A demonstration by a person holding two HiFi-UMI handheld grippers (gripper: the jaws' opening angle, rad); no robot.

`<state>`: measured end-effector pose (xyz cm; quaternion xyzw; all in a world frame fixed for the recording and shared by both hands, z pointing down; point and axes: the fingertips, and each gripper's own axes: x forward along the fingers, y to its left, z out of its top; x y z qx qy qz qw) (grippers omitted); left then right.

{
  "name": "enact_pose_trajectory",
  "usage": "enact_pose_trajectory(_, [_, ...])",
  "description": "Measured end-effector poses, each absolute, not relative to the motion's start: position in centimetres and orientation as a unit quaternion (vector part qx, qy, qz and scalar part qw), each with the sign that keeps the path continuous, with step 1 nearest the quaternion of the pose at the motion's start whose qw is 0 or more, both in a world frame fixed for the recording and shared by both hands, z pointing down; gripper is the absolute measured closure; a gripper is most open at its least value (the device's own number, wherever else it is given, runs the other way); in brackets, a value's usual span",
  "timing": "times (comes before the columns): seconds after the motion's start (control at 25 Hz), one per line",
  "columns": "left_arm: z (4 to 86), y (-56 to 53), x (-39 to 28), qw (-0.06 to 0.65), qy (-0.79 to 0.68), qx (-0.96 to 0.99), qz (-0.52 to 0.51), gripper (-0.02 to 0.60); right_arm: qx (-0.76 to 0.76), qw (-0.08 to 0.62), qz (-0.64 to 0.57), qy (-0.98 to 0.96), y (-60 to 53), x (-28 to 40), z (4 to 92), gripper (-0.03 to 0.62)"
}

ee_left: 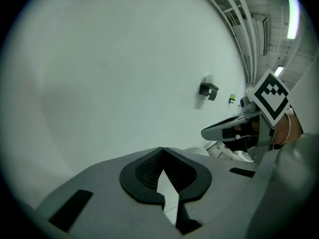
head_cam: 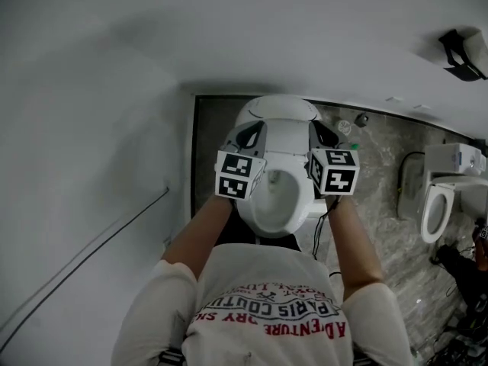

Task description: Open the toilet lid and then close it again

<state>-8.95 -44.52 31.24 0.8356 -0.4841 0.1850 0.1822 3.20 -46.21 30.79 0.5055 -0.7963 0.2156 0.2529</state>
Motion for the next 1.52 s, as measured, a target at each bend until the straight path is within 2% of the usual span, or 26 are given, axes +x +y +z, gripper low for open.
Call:
enact_pose_trajectory(0.32, [35.1,-48.6,-7.2,0.222,-0.447,0.842,0.203,0.575,0.512,0.275,0.241,-0.777,-48.9,2.3,35.1,0.576])
enact_pose_trajectory(0.68, [36.4,-48.8,-5.7,0.227,-0.433,0.848,0.202,0.575,0.520,0.260,0.261,-0.771,-48.9,2.5,35.5,0.577])
enact_pose_trajectory(1.52, [34.7,-37.2,-6.0,0.210,-0.500,0.825,0.159,0.575,0.506,0.222,0.226,-0.803,-36.9,2.1,34.0,0.577])
